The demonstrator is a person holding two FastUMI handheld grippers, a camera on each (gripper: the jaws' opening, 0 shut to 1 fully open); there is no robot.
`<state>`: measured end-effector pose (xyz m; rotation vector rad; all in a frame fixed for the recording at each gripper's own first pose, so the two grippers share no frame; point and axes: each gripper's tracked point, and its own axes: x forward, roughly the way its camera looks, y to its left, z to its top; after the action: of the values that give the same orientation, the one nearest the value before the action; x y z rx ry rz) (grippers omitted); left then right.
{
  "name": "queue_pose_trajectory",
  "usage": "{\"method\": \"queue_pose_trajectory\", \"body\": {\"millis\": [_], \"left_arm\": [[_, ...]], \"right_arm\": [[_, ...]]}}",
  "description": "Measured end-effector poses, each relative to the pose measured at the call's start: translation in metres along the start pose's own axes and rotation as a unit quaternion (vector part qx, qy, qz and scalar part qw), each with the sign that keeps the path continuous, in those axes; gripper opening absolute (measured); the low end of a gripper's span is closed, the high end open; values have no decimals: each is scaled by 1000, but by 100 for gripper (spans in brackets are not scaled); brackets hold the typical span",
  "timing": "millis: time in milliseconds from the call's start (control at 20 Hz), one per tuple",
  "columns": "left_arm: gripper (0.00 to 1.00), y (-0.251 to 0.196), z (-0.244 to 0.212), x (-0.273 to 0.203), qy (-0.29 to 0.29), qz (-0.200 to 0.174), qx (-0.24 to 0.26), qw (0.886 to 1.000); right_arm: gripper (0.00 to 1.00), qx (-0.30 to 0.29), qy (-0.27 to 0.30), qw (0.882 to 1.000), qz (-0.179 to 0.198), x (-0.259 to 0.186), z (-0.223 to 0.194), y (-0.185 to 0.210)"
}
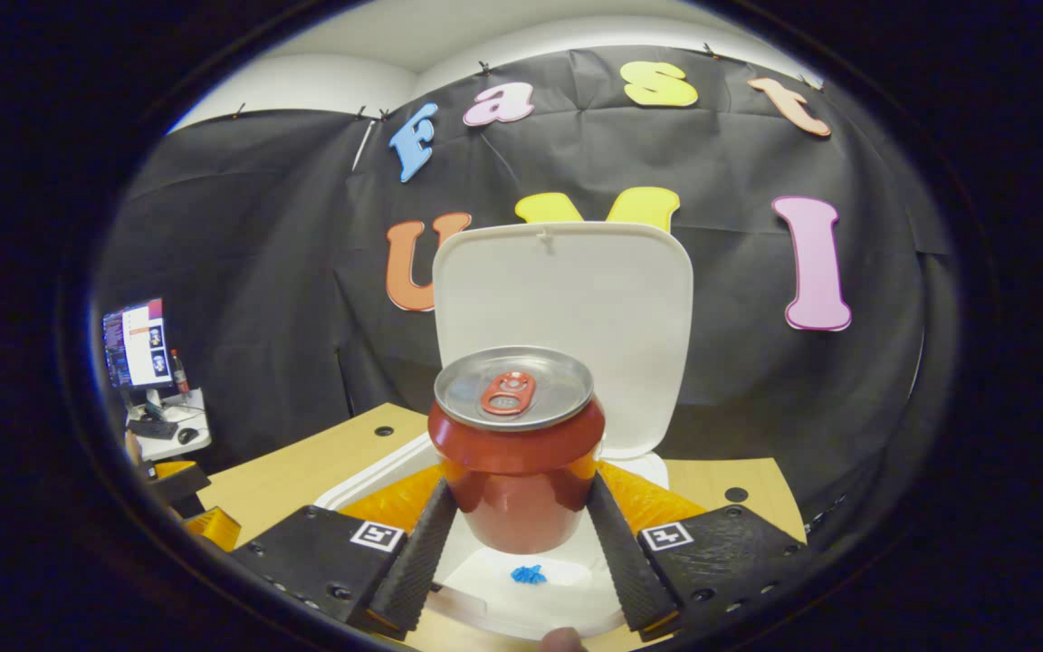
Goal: Press the lid of the desktop garbage bin to open it, pick up the crumpled paper on the desktop and throw it into the bin, then pick up the pop can on the desktop and drop it into the bin, and finally close the garbage bin lid.
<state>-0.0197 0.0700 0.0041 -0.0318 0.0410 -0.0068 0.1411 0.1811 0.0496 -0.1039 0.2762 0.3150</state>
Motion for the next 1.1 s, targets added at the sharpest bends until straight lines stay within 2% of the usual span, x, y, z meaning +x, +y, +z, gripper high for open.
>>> {"method": "queue_pose_trajectory", "body": {"millis": [350, 500, 600, 1100], "left_arm": [[97, 1, -6, -2, 7, 7, 0, 1000], [97, -3, -7, -3, 8, 3, -3, 1000], [97, -7, -6, -4, 6, 0, -4, 1000], [97, -11, 10, 4, -7, 2, -31, 1000]], "right_arm": [[82, -2, 0, 1000, -16, 0, 2, -4], [92, -1, -22, 1000, -22, -9, 12, -5], [94, -5, -39, 999, -33, -15, 20, -8], [94, 0, -91, 994, -65, -51, 65, -24]]}}
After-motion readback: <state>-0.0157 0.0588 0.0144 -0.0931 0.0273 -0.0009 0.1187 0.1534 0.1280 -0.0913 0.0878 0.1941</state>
